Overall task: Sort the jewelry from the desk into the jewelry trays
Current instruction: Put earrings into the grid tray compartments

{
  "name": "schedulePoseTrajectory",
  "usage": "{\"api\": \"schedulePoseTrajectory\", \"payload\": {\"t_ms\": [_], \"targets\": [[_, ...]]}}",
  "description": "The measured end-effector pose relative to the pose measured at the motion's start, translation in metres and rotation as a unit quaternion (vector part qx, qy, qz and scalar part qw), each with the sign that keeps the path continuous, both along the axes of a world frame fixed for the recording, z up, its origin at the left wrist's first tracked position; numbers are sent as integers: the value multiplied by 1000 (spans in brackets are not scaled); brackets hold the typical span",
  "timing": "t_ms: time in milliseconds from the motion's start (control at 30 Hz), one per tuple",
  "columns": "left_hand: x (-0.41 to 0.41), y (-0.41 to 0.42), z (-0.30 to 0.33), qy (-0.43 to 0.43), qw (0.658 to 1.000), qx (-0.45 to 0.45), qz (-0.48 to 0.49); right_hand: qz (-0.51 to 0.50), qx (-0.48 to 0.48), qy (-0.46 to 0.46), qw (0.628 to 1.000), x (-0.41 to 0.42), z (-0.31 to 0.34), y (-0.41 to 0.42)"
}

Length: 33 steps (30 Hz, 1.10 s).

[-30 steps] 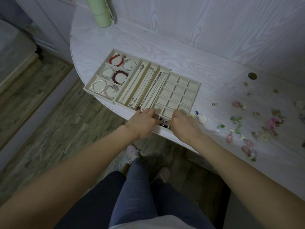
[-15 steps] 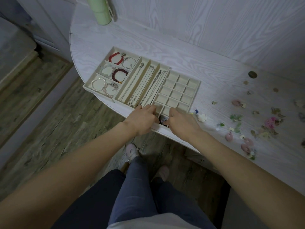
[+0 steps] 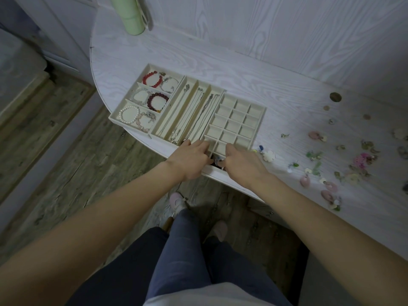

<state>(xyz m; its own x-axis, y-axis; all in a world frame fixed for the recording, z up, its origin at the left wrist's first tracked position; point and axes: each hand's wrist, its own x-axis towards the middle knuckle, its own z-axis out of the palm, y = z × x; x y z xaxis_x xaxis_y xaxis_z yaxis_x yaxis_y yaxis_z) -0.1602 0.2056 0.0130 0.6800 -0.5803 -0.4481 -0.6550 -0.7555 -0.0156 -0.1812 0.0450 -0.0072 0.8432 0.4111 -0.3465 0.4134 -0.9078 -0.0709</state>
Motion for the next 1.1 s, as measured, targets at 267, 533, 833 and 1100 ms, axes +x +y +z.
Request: {"api": "schedulePoseTrajectory", "payload": {"t_ms": [267, 533, 833, 1100], "targets": [[-1, -1, 1, 20, 999, -23, 23, -22, 15, 5, 1000, -1, 0, 0], [1, -13, 1, 27, 997, -36, 58, -117, 122, 29, 985, -5, 5, -12], [12, -48, 1, 6, 985, -144, 101, -286, 216, 14, 934, -9, -9, -75], [32, -102, -11, 2, 984, -160, 85, -382, 213, 17, 899, -7, -27, -105]]}}
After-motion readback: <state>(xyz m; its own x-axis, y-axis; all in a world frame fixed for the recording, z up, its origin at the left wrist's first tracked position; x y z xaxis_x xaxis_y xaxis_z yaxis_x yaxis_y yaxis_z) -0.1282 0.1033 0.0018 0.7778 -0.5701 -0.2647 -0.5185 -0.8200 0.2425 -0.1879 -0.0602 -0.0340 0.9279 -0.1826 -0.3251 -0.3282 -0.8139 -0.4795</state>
